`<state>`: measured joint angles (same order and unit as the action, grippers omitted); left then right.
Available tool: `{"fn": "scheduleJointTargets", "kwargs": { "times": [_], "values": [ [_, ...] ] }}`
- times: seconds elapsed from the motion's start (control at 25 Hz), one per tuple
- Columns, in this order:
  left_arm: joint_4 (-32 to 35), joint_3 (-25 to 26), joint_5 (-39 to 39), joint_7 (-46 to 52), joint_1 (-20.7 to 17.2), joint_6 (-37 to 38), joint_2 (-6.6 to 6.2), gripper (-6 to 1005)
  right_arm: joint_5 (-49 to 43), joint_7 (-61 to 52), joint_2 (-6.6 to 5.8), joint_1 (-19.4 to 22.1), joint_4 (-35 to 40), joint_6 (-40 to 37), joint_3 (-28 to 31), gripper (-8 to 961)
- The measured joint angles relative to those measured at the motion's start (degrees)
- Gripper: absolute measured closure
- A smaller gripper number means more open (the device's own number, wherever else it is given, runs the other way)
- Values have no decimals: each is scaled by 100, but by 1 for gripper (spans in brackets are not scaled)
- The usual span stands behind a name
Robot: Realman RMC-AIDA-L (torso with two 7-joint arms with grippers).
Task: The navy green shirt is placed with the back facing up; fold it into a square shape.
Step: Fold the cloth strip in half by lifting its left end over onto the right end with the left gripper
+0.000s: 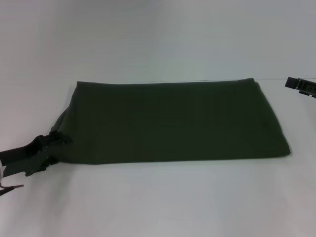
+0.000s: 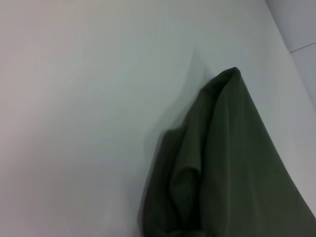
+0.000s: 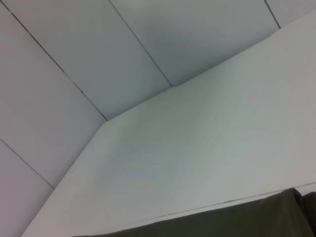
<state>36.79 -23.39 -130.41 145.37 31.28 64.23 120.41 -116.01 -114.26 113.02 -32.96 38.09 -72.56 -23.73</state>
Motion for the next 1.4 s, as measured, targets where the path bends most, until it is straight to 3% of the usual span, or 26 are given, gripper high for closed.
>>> {"fn": "scheduleJointTargets", "kwargs": {
  "times": [1.0, 1.28, 1.4],
  "values": [
    [-146, -57, 34, -254, 292, -286, -13, 181, 0, -8, -9, -9, -12, 52, -1, 174],
    [-146, -48, 16, -607, 216, -536, -9, 316, 0, -9, -9, -9, -13, 76, -11, 176],
    [-148, -58, 21, -671, 199, -596, 3, 419, 0, -9, -9, -9, -13, 76, -11, 178]
  ]
}}
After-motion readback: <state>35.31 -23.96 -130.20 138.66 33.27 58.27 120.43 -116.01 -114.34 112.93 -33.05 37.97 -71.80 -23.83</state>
